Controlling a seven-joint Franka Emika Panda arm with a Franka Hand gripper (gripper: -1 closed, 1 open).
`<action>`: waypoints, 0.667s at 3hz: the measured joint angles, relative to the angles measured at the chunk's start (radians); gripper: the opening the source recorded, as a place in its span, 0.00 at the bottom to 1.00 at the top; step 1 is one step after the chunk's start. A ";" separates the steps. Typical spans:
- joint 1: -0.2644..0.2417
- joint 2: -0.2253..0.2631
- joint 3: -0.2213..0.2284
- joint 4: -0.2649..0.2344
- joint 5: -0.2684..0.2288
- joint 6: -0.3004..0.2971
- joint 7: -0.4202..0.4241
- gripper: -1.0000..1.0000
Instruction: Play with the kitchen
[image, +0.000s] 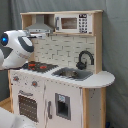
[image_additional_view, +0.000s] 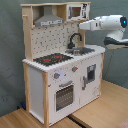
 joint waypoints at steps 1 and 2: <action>-0.073 0.068 -0.002 0.033 -0.001 0.024 -0.008 1.00; -0.147 0.109 0.024 0.092 -0.001 0.024 -0.008 1.00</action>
